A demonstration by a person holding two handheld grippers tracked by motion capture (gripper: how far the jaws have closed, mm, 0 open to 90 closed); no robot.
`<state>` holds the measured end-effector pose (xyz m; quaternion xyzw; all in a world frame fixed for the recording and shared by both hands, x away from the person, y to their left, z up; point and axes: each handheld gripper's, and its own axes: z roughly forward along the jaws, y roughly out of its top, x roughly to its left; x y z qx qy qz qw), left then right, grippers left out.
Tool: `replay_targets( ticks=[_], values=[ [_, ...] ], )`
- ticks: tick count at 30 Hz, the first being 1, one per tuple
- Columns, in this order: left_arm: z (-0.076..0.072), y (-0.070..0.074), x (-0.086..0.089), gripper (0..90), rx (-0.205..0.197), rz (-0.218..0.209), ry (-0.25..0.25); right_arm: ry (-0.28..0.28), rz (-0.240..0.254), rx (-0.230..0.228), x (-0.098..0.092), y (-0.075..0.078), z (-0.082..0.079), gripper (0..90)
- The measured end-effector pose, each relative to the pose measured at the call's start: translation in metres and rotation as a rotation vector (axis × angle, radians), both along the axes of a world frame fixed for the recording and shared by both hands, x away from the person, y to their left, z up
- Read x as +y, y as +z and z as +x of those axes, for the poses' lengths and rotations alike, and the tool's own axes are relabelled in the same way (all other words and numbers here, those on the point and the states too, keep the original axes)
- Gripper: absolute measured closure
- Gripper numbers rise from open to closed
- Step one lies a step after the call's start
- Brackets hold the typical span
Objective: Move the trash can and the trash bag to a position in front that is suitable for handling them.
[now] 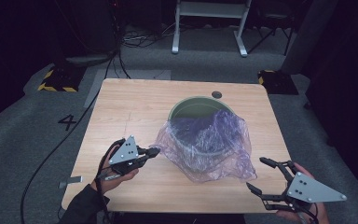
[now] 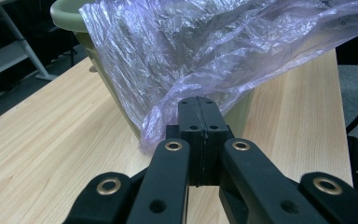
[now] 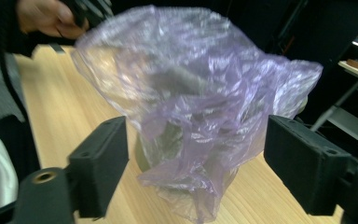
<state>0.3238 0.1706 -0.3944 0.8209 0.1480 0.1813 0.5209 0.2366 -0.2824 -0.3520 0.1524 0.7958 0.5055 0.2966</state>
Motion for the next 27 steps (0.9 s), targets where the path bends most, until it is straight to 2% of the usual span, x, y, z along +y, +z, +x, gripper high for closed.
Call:
replay_targets(
  ticks=[1, 2, 3, 4, 5, 6, 8, 9, 11, 14, 15, 16, 22, 25, 27],
  values=[
    [0.000, 0.000, 0.000, 89.9, 0.003, -0.005, 0.002, -0.009, -0.027, -0.010, 0.003, -0.003, 0.002, 23.9],
    [0.001, 0.000, 0.001, 90.0, 0.003, -0.006, 0.004, -0.030, -0.078, -0.041, 0.008, -0.009, 0.006, 31.7],
    [0.001, 0.000, 0.001, 89.9, 0.003, -0.006, 0.004, -0.030, -0.078, -0.041, 0.008, -0.009, 0.006, 31.7],
    [0.002, 0.000, 0.002, 89.9, 0.005, -0.009, 0.005, -0.043, -0.087, -0.043, 0.010, -0.011, 0.010, 41.2],
    [0.003, 0.000, 0.002, 90.0, 0.005, -0.005, 0.008, -0.045, -0.067, -0.036, 0.010, -0.014, 0.019, 60.4],
    [0.005, 0.000, 0.003, 90.0, 0.013, -0.002, 0.011, -0.051, -0.050, -0.038, 0.009, -0.014, 0.024, 68.6],
    [0.007, -0.001, 0.004, 89.9, 0.020, 0.004, 0.016, -0.073, -0.009, -0.044, 0.007, -0.012, 0.034, 79.3],
    [0.007, -0.001, 0.004, 90.0, 0.020, 0.004, 0.016, -0.073, -0.009, -0.044, 0.007, -0.012, 0.034, 79.3],
    [0.010, -0.003, 0.004, 89.9, 0.032, 0.011, 0.016, -0.070, 0.044, -0.052, 0.007, -0.008, 0.041, 86.8],
    [0.015, -0.006, 0.003, 89.9, 0.049, 0.025, 0.022, -0.094, 0.110, -0.057, 0.010, 0.000, 0.059, 90.0],
    [0.017, -0.007, 0.003, 89.9, 0.053, 0.031, 0.024, -0.094, 0.110, -0.057, 0.010, 0.000, 0.059, 90.0],
    [0.021, -0.010, 0.003, 89.9, 0.063, 0.040, 0.024, -0.119, 0.123, -0.052, 0.011, 0.003, 0.069, 90.0],
    [0.028, -0.017, 0.003, 89.1, 0.071, 0.058, 0.031, -0.172, 0.162, 0.010, 0.014, 0.007, 0.098, 90.0],
    [0.027, -0.018, 0.004, 86.0, 0.065, 0.066, 0.037, -0.189, 0.177, 0.034, 0.014, 0.007, 0.107, 90.0],
    [0.025, -0.018, 0.006, 77.0, 0.064, 0.056, 0.039, -0.218, 0.191, 0.068, 0.014, 0.006, 0.119, 90.0]
  ],
)
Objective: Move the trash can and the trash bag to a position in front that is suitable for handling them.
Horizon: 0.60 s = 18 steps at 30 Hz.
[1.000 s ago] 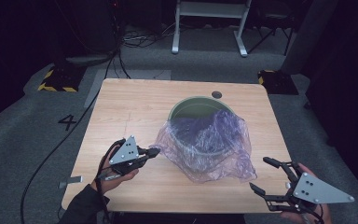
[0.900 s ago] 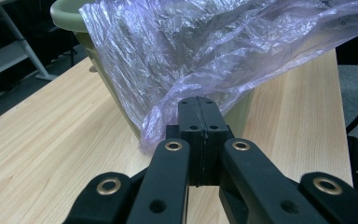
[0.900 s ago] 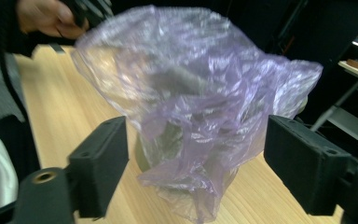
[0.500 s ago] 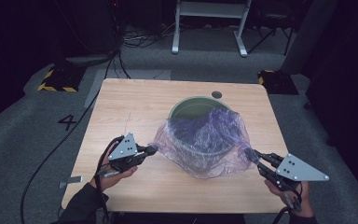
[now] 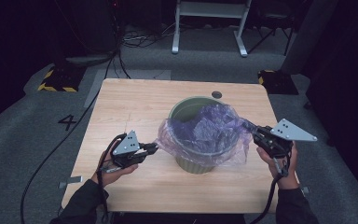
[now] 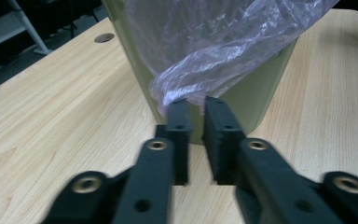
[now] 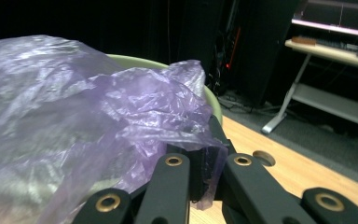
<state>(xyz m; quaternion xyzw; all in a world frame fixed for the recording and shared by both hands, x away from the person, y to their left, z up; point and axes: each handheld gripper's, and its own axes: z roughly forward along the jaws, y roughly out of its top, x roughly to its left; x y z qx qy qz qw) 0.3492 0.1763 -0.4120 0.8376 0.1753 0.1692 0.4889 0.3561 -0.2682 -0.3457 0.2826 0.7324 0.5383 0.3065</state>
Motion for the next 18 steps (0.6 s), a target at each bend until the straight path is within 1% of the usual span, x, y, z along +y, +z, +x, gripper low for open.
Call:
replay_targets(
  ticks=[1, 2, 3, 4, 5, 6, 7, 8, 9, 10, 11, 12, 13, 14, 16, 17, 18],
  values=[
    [-0.002, 0.001, 0.001, 77.0, -0.007, -0.003, 0.007, 0.000, 0.000, 0.000, 0.000, 0.000, 0.000, 90.0],
    [-0.006, 0.004, 0.003, 61.1, -0.024, -0.022, 0.023, -0.011, 0.000, 0.015, 0.001, -0.001, 0.005, 90.0],
    [-0.006, 0.004, 0.003, 54.5, -0.024, -0.022, 0.023, -0.011, 0.001, 0.017, 0.001, -0.001, 0.007, 90.0],
    [-0.009, 0.006, 0.004, 54.5, -0.035, -0.032, 0.025, -0.011, 0.001, 0.017, 0.001, -0.001, 0.007, 90.0],
    [-0.016, 0.011, 0.006, 41.9, -0.052, -0.059, 0.013, -0.013, -0.003, 0.019, 0.003, -0.001, 0.007, 90.0],
    [-0.020, 0.013, 0.005, 36.7, -0.065, -0.065, 0.008, -0.013, -0.007, 0.019, 0.004, -0.001, 0.007, 90.0],
    [-0.020, 0.013, 0.005, 31.0, -0.065, -0.065, 0.008, -0.010, -0.009, 0.015, 0.005, -0.001, 0.007, 90.0],
    [-0.029, 0.018, 0.003, 27.2, -0.084, -0.081, -0.003, -0.010, -0.007, 0.017, 0.005, -0.001, 0.006, 90.0],
    [-0.033, 0.021, 0.002, 24.6, -0.096, -0.082, -0.016, -0.014, -0.012, 0.020, 0.006, -0.001, 0.006, 90.0],
    [-0.033, 0.021, 0.002, 22.1, -0.096, -0.082, -0.016, -0.016, -0.011, 0.022, 0.006, -0.001, 0.006, 90.0],
    [-0.036, 0.023, 0.001, 20.4, -0.105, -0.091, -0.024, -0.016, -0.011, 0.024, 0.006, -0.001, 0.006, 90.0],
    [-0.040, 0.025, -0.002, 20.4, -0.114, -0.092, -0.033, -0.016, -0.011, 0.024, 0.006, -0.001, 0.006, 90.0],
    [-0.044, 0.028, -0.008, 19.9, -0.139, -0.075, -0.042, -0.016, -0.018, 0.027, 0.008, 0.000, 0.007, 90.0],
    [-0.044, 0.028, -0.008, 19.9, -0.139, -0.075, -0.042, -0.016, -0.018, 0.027, 0.008, 0.000, 0.007, 90.0],
    [-0.045, 0.031, -0.015, 20.8, -0.161, -0.052, -0.042, -0.009, -0.023, 0.030, 0.009, 0.000, 0.007, 90.0],
    [-0.043, 0.032, -0.019, 24.0, -0.173, -0.032, -0.033, -0.006, -0.032, 0.030, 0.011, 0.001, 0.007, 90.0],
    [-0.041, 0.032, -0.024, 24.0, -0.185, -0.007, -0.028, -0.006, -0.032, 0.030, 0.011, 0.001, 0.007, 90.0]
  ],
)
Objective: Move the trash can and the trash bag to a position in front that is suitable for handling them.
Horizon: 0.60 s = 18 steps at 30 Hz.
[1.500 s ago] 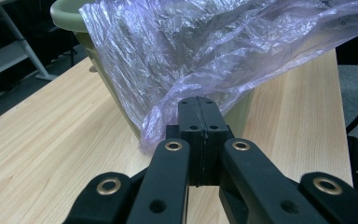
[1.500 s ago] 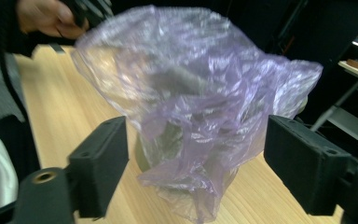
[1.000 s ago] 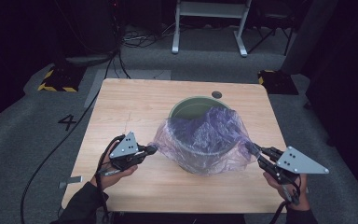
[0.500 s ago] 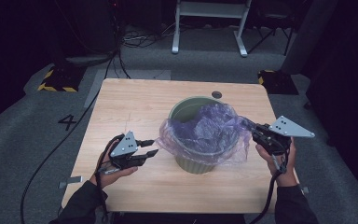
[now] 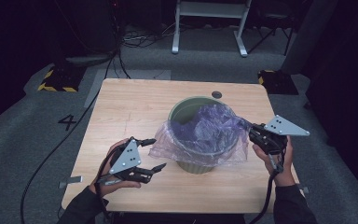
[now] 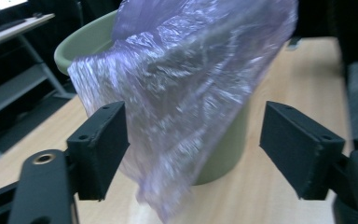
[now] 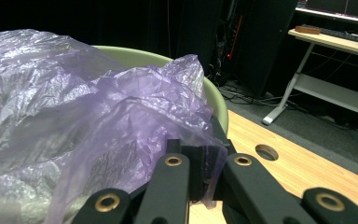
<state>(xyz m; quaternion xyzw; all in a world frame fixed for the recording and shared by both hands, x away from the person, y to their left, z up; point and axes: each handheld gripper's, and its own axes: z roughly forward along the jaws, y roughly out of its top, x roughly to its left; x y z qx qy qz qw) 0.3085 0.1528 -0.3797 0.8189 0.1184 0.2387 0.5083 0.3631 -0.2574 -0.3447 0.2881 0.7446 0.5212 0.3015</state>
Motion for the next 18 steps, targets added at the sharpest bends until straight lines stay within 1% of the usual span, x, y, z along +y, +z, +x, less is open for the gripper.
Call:
replay_targets(
  ticks=[1, 2, 3, 4, 5, 6, 7, 9, 10, 12, 13, 14, 15, 16, 17, 18],
  values=[
    [0.003, 0.000, -0.004, 31.5, -0.009, 0.019, 0.013, 0.006, 0.001, 0.004, 0.001, 0.001, 0.000, 89.9],
    [0.008, -0.001, -0.009, 33.8, -0.022, 0.047, 0.029, 0.007, -0.001, 0.003, 0.002, 0.001, 0.001, 89.7],
    [0.008, -0.001, -0.009, 39.3, -0.022, 0.047, 0.029, 0.007, -0.001, 0.003, 0.002, 0.001, 0.001, 89.7],
    [0.010, -0.002, -0.011, 39.3, -0.033, 0.066, 0.031, 0.010, -0.002, 0.009, 0.002, 0.001, 0.001, 89.6],
    [0.012, -0.002, -0.013, 49.9, -0.050, 0.096, 0.042, 0.015, -0.008, 0.010, 0.003, 0.001, 0.002, 89.5],
    [0.016, -0.003, -0.013, 62.5, -0.047, 0.118, 0.020, 0.020, -0.021, 0.013, 0.005, 0.001, 0.003, 89.5],
    [0.017, -0.003, -0.012, 71.2, -0.051, 0.112, 0.016, 0.024, -0.023, 0.016, 0.005, 0.001, 0.003, 89.5],
    [0.018, -0.002, -0.011, 83.0, -0.050, 0.105, 0.015, 0.024, -0.024, 0.019, 0.005, 0.001, 0.004, 89.6],
    [0.019, -0.002, -0.010, 88.0, -0.047, 0.085, 0.005, 0.024, -0.027, 0.020, 0.005, 0.002, 0.004, 89.5],
    [0.020, 0.000, -0.008, 89.7, -0.045, 0.059, -0.006, 0.025, -0.029, 0.021, 0.005, 0.002, 0.004, 89.6],
    [0.019, 0.000, -0.007, 89.5, -0.043, 0.057, -0.027, 0.022, -0.030, 0.019, 0.005, 0.003, 0.004, 89.6],
    [0.019, 0.000, -0.007, 84.9, -0.043, 0.057, -0.027, 0.022, -0.030, 0.019, 0.005, 0.003, 0.004, 89.6],
    [0.018, 0.000, -0.007, 84.9, -0.041, 0.051, -0.036, 0.019, -0.030, 0.019, 0.004, 0.004, 0.004, 89.6],
    [0.016, 0.000, -0.007, 72.8, -0.041, 0.051, -0.037, 0.016, -0.027, 0.019, 0.003, 0.005, 0.004, 89.6],
    [0.014, 0.000, -0.007, 72.8, -0.049, 0.059, -0.035, 0.016, -0.027, 0.019, 0.003, 0.005, 0.004, 89.6],
    [0.011, 0.000, -0.006, 70.6, -0.047, 0.047, -0.047, 0.013, -0.030, 0.020, 0.003, 0.005, 0.005, 89.6]
  ],
)
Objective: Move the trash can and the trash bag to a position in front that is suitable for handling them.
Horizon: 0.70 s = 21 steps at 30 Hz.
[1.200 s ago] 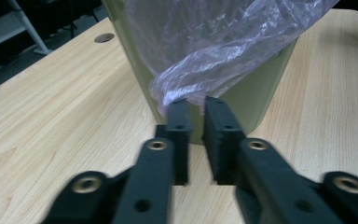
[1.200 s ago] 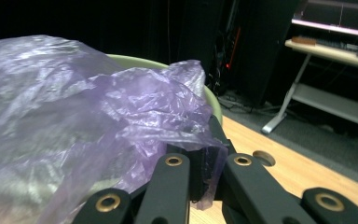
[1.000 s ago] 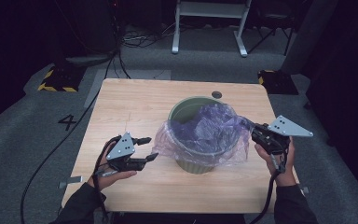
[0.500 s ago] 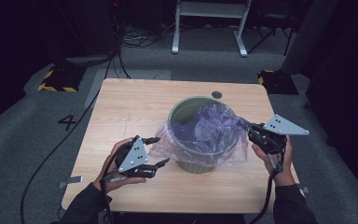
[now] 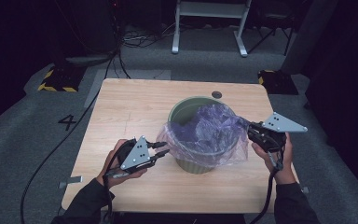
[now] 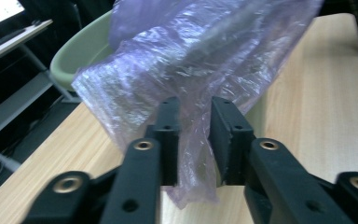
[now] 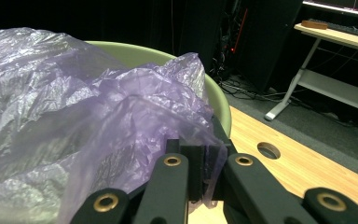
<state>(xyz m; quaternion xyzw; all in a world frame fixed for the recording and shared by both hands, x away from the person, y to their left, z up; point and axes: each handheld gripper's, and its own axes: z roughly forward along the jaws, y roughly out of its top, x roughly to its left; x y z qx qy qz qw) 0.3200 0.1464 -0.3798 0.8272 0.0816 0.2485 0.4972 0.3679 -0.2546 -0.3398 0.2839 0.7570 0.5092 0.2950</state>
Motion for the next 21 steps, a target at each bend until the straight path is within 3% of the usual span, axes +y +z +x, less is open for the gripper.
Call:
replay_targets(
  ticks=[2, 3, 4, 7, 8, 12, 13, 14, 16, 17, 21],
  values=[
    [-0.001, 0.000, 0.000, 58.8, -0.001, -0.010, 0.001, 0.000, 0.000, 0.002, 0.000, 0.000, 0.000, 89.6],
    [-0.001, 0.000, 0.001, 49.0, 0.038, -0.025, -0.012, 0.002, 0.003, 0.004, 0.000, -0.001, 0.001, 89.6],
    [-0.001, -0.001, 0.000, 41.0, 0.053, -0.021, -0.010, 0.001, 0.002, 0.006, 0.000, -0.001, 0.000, 89.6],
    [0.000, -0.005, -0.003, 19.7, 0.061, -0.015, 0.011, 0.002, -0.001, 0.008, 0.000, -0.001, 0.001, 89.6],
    [0.002, -0.005, -0.005, 16.3, 0.065, -0.013, 0.021, 0.002, -0.001, 0.008, 0.000, -0.001, 0.001, 89.6],
    [0.012, -0.006, -0.009, 16.3, 0.074, -0.024, 0.055, 0.008, 0.000, 0.010, 0.000, -0.001, 0.001, 89.4],
    [0.014, -0.005, -0.010, 17.7, 0.073, -0.013, 0.082, 0.011, -0.001, 0.009, 0.001, -0.001, 0.001, 89.3],
    [0.019, -0.006, -0.014, 37.4, 0.060, 0.012, 0.150, 0.016, -0.003, 0.013, 0.001, -0.001, 0.002, 89.2],
    [0.022, -0.007, -0.015, 51.7, 0.066, 0.000, 0.176, 0.020, -0.002, 0.014, 0.002, -0.002, 0.002, 89.0],
    [0.022, -0.007, -0.015, 64.1, 0.066, 0.000, 0.176, 0.020, -0.002, 0.014, 0.002, -0.002, 0.002, 89.0],
    [0.020, -0.003, -0.008, 87.1, 0.023, -0.035, 0.141, 0.025, -0.003, 0.018, 0.002, -0.003, 0.002, 88.8]
  ],
)
